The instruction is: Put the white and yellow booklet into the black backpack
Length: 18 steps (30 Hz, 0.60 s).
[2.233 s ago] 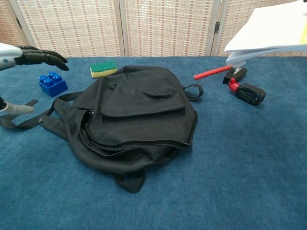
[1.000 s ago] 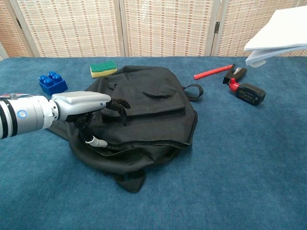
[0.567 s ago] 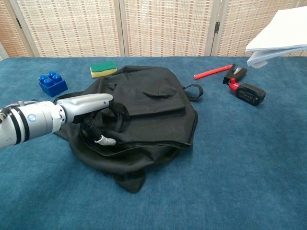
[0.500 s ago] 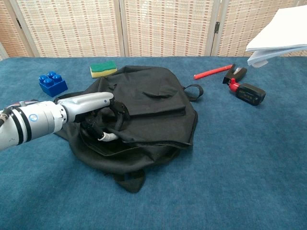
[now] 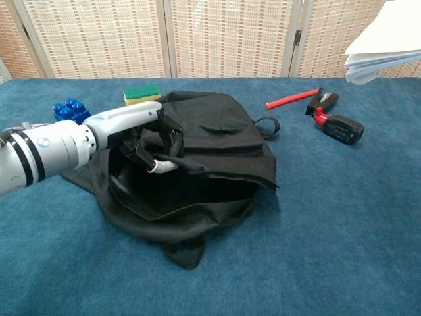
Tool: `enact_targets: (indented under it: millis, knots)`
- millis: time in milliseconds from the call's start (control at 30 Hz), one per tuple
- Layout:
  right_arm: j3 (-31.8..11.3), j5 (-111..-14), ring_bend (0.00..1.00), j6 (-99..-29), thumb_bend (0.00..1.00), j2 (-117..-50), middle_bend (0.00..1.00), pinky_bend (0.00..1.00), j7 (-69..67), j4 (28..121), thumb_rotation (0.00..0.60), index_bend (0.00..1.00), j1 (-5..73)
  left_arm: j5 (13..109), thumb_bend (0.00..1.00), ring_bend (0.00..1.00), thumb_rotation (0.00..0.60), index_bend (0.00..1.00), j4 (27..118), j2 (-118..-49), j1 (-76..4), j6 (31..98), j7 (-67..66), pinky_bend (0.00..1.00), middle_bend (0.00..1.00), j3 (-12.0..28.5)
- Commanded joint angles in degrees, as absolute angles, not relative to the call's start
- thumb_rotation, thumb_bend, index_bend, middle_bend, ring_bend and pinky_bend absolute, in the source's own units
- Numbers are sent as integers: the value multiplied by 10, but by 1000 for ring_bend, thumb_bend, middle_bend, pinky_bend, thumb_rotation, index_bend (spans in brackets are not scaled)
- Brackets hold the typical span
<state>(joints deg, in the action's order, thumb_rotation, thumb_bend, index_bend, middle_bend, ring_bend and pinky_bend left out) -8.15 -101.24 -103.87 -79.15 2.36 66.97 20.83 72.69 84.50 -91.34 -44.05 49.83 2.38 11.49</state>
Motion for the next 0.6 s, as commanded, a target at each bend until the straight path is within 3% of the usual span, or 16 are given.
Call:
enact_targets:
  millis: [33,433,600]
  knots:
    - [-79,-1029,460,-1056,442,-785,443,281,10,684,600,788,207,724,723,458,600,727,861,-897,-443,511,34,130,500,135]
    - [-47,-1101,457,-1080,444,-782,444,299,-53,753,600,792,214,557,740,391,600,716,769,-912,-533,447,8,115,483,250]
    - [-28,-1127,461,-1060,445,-785,447,305,-65,773,600,795,222,484,751,378,600,710,744,-913,-565,421,-2,113,472,275]
